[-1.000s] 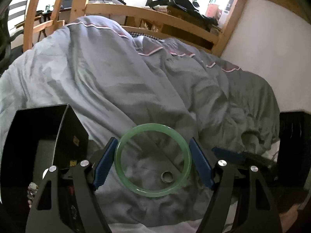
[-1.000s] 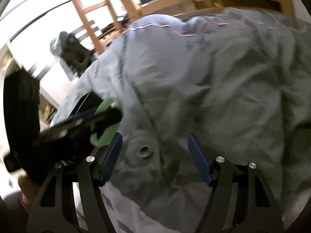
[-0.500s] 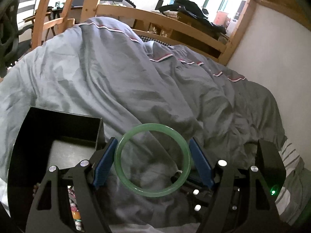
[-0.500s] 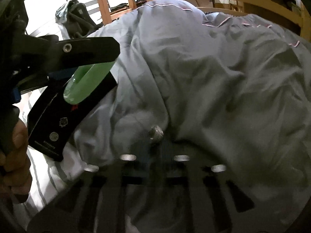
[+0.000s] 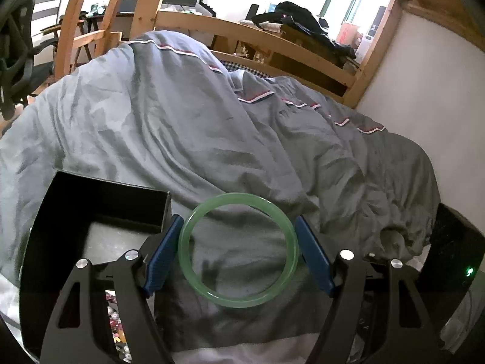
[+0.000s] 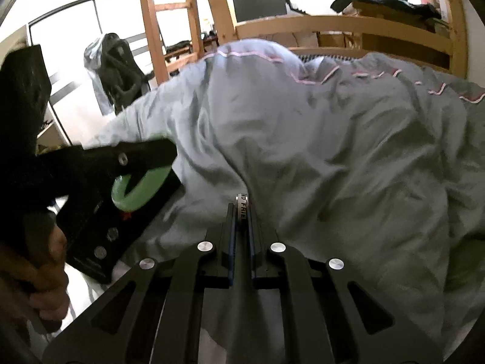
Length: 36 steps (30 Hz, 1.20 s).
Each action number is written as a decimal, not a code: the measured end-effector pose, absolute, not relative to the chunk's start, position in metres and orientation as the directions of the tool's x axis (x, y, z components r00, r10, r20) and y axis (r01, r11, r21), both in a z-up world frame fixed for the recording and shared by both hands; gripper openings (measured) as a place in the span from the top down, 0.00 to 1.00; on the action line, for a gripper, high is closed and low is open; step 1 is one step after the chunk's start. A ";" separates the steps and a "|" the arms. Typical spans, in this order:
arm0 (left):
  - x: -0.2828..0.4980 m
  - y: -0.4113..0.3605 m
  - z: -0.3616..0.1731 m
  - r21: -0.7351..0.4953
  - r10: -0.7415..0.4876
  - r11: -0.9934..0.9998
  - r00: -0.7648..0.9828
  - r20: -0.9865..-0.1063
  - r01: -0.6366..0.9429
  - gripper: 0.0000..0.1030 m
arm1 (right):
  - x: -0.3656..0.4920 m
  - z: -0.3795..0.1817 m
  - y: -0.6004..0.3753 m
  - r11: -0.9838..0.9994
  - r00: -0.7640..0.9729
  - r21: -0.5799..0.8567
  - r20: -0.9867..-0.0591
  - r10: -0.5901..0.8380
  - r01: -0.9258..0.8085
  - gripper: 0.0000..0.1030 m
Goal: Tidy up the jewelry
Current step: 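Carry the green bangle over the black box, lower it in, open the left gripper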
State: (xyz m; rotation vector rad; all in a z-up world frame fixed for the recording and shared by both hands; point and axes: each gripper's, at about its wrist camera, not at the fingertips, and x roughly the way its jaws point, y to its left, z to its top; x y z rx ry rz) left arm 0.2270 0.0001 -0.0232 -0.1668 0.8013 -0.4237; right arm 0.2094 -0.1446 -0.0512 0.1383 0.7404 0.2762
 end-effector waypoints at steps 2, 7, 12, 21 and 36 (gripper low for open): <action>0.227 0.000 -0.022 -0.298 -0.425 0.905 0.619 -0.660 0.304 0.28 | 0.208 -0.045 -0.145 0.954 0.719 0.225 -0.628 0.297 -0.198 0.93; 0.227 0.001 -0.022 -0.298 -0.422 0.907 0.620 -0.662 0.299 0.28 | 0.204 -0.034 -0.148 0.952 0.750 0.241 -0.590 0.300 -0.191 0.93; 0.226 0.002 -0.019 -0.295 -0.421 0.907 0.625 -0.657 0.300 0.28 | 0.202 -0.028 -0.154 0.950 0.764 0.253 -0.572 0.300 -0.184 0.93; 0.213 0.016 -0.004 -0.266 -0.389 0.921 0.654 -0.649 0.285 0.28 | 0.196 -0.006 -0.144 0.944 0.784 0.242 -0.532 0.321 -0.222 0.93; 0.178 0.079 0.031 -0.172 -0.262 0.965 0.730 -0.631 0.197 0.28 | 0.175 0.033 -0.084 0.881 0.765 0.231 -0.437 0.473 -0.413 0.93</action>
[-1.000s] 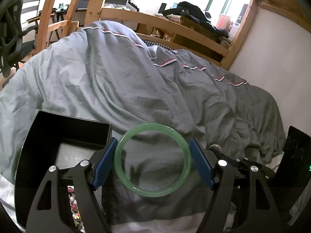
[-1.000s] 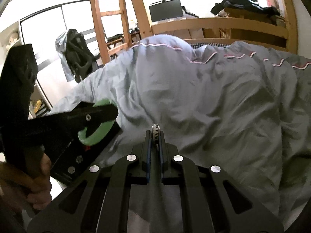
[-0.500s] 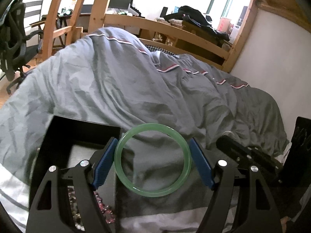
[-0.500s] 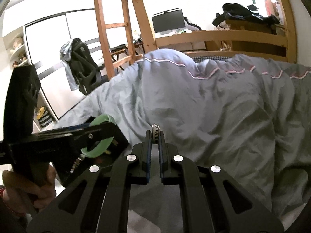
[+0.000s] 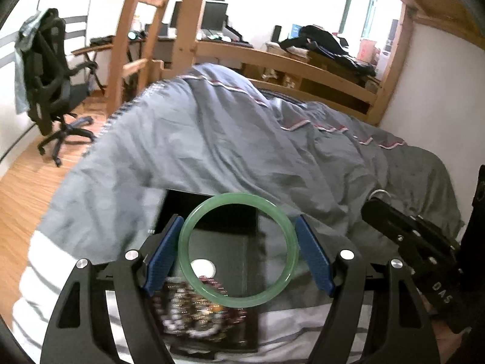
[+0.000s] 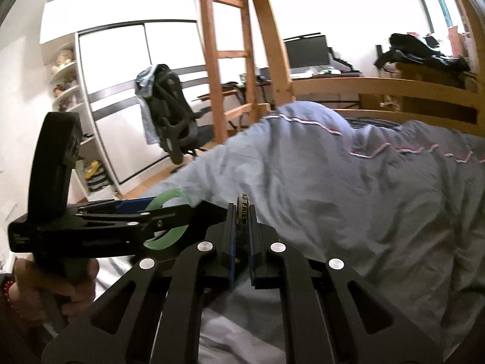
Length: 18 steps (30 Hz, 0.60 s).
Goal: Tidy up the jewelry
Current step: 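Carry the green bangle over the black box, lower it in, open the left gripper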
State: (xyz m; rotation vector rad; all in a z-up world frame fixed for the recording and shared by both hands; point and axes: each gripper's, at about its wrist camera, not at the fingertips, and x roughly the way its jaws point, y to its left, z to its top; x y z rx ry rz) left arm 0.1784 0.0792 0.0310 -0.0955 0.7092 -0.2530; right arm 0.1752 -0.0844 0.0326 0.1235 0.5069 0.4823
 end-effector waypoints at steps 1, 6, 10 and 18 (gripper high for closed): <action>0.175 0.084 0.033 -0.156 -0.249 0.969 0.735 -0.631 0.194 0.28 | 0.175 0.033 -0.080 0.875 0.760 0.235 -0.434 0.485 -0.424 0.93; 0.168 0.105 0.036 -0.142 -0.221 0.975 0.741 -0.634 0.169 0.28 | 0.172 0.033 -0.057 0.846 0.726 0.242 -0.434 0.533 -0.476 0.93; 0.167 0.122 0.038 -0.137 -0.203 0.979 0.746 -0.634 0.150 0.28 | 0.169 0.030 -0.037 0.830 0.703 0.233 -0.446 0.554 -0.507 0.93; 0.166 0.145 0.026 -0.190 -0.272 0.962 0.720 -0.638 0.196 0.28 | 0.171 0.011 -0.013 0.811 0.652 0.226 -0.497 0.573 -0.540 0.93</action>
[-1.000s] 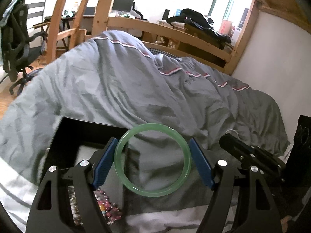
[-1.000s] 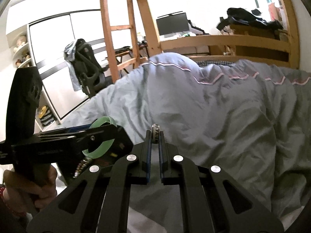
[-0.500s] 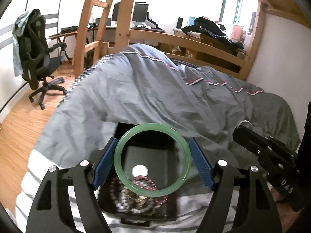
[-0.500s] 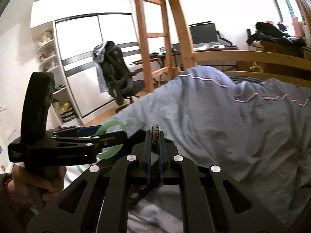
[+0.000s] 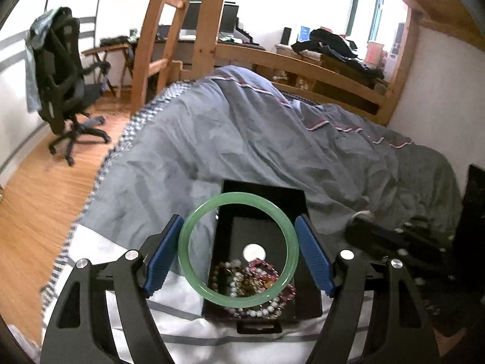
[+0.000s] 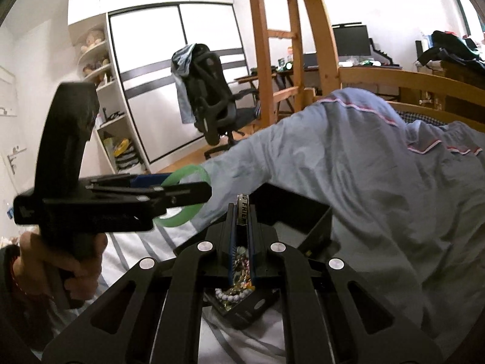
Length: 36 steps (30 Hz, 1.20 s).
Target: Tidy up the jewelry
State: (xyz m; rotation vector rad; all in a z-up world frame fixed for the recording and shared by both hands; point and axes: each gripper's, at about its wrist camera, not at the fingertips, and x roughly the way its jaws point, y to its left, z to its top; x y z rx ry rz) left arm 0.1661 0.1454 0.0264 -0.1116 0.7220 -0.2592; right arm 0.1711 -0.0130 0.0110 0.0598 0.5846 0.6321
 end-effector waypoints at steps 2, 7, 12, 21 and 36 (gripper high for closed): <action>0.170 0.151 0.020 -0.233 -0.315 0.949 0.699 -0.642 0.214 0.28 | 0.173 0.006 -0.009 0.809 0.639 0.225 -0.515 0.572 -0.543 0.93; 0.175 0.149 0.013 -0.267 -0.362 0.932 0.679 -0.639 0.245 0.28 | 0.176 -0.009 -0.005 0.799 0.597 0.238 -0.555 0.578 -0.553 0.93; 0.176 0.145 0.010 -0.279 -0.380 0.925 0.671 -0.636 0.260 0.28 | 0.176 -0.020 0.003 0.790 0.562 0.238 -0.590 0.580 -0.565 0.92; 0.179 0.148 0.010 -0.311 -0.394 0.917 0.676 -0.623 0.248 0.20 | 0.177 -0.021 -0.019 0.808 0.585 0.266 -0.577 0.571 -0.526 0.33; 0.161 0.149 0.032 -0.136 -0.175 0.984 0.766 -0.619 0.115 0.06 | 0.186 0.006 -0.028 0.895 0.678 0.206 -0.591 0.437 -0.397 0.04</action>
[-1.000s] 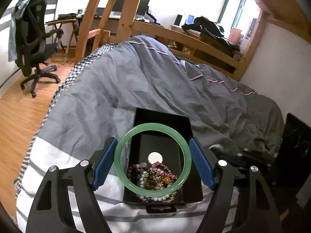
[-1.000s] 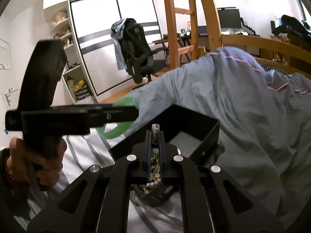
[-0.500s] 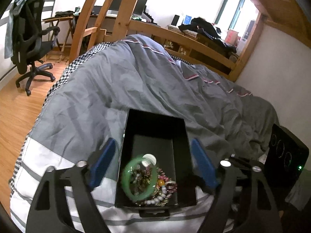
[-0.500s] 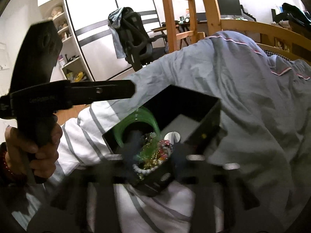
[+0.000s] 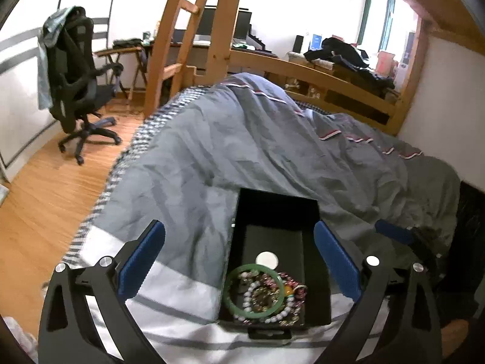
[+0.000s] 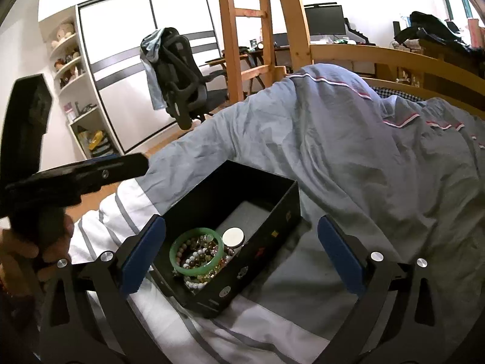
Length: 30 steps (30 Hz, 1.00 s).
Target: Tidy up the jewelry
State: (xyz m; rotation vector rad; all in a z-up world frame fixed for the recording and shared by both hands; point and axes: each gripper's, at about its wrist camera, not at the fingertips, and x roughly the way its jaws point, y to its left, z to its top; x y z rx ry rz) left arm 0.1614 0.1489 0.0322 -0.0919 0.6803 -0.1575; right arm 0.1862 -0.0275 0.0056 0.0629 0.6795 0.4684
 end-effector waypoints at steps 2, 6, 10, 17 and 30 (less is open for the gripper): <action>0.153 0.149 0.035 -0.082 -0.124 0.992 0.773 -0.622 0.093 0.06 | 0.184 0.011 -0.028 0.908 0.682 0.185 -0.608 0.406 -0.375 0.04; 0.134 0.157 0.032 -0.032 -0.060 0.998 0.766 -0.640 0.052 0.06 | 0.175 0.022 -0.031 0.926 0.691 0.145 -0.628 0.358 -0.348 0.04; 0.112 0.164 0.035 -0.047 -0.065 0.998 0.756 -0.652 0.045 0.06 | 0.163 0.034 -0.031 0.926 0.678 0.159 -0.641 0.360 -0.341 0.04; 0.075 0.157 0.033 -0.003 -0.050 0.998 0.727 -0.684 0.066 0.06 | 0.126 0.046 -0.019 0.922 0.638 0.115 -0.691 0.341 -0.368 0.04; 0.028 0.134 0.035 0.069 -0.010 0.995 0.757 -0.653 0.073 0.06 | 0.079 0.068 -0.029 0.914 0.658 0.121 -0.658 0.366 -0.388 0.04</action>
